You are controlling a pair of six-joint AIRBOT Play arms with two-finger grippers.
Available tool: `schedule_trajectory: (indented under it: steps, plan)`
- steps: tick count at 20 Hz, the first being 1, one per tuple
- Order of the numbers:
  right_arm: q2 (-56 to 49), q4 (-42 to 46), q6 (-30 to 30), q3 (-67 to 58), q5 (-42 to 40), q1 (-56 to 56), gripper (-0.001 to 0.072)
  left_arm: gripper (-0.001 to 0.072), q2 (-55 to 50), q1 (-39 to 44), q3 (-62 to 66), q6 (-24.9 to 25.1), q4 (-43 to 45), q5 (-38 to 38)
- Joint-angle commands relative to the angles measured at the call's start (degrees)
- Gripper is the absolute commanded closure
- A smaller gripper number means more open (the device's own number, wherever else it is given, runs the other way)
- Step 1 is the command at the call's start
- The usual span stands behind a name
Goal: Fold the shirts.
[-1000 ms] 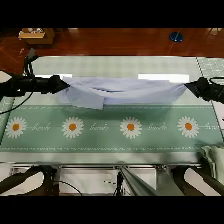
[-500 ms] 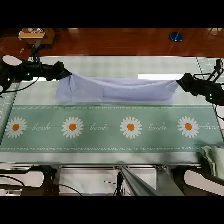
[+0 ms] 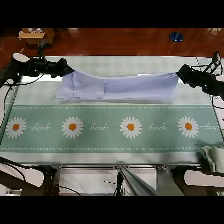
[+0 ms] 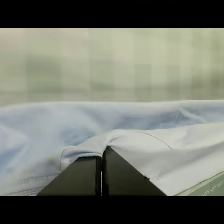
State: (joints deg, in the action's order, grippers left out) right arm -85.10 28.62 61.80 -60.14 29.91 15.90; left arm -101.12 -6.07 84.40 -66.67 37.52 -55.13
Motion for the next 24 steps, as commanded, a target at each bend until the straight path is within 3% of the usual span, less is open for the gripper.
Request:
schedule_trajectory:
  steps: [1, 11, 12, 13, 14, 15, 16, 19, 24]
  plan:
    - [-1.88, 0.02, 0.02, -1.11, -2.1, -0.07, 0.0691, 0.0689, -2.08, -0.17, 1.05, 0.04, -0.92, 2.71]
    - [-7.13, 2.45, -0.79, -1.09, 4.55, -0.07, 0.069, 0.0686, -6.47, -1.07, 1.01, -0.02, -1.09, 2.21]
    - [-7.19, 2.4, -0.81, -1.09, 4.61, -0.07, 0.0689, 0.0674, -6.49, -1.51, 1.01, -0.02, -1.09, 2.21]
    - [-7.17, 2.36, -0.81, -1.09, 4.66, -0.07, 0.0688, 0.0585, -6.49, -1.95, 1.01, -0.28, -1.09, 2.19]
    - [-7.17, 1.81, -0.85, -1.11, 4.81, -0.04, 0.0595, 0.0437, -6.47, -2.43, 1.01, -1.79, -1.09, 2.01]
    - [-7.15, 1.31, -1.03, -1.31, 5.66, 0.0, 0.0409, 0.0315, -6.45, -2.97, 1.01, -3.48, -1.09, 1.42]
    - [-7.08, 1.95, -1.84, -2.27, 8.07, 0.33, 0.0303, 0.0236, -6.32, -3.72, 1.03, -4.59, -1.09, 0.13]
    - [-4.7, 8.41, -1.75, -6.78, 14.6, 2.67, 0.0303, 0.0218, -5.05, -6.86, 1.05, -4.74, -1.07, -5.18]
    - [-0.2, 38.23, 15.54, -14.27, 22.64, 7.17, 0.0285, 0.0227, -0.52, -10.84, 1.03, -2.56, -1.07, -13.22]
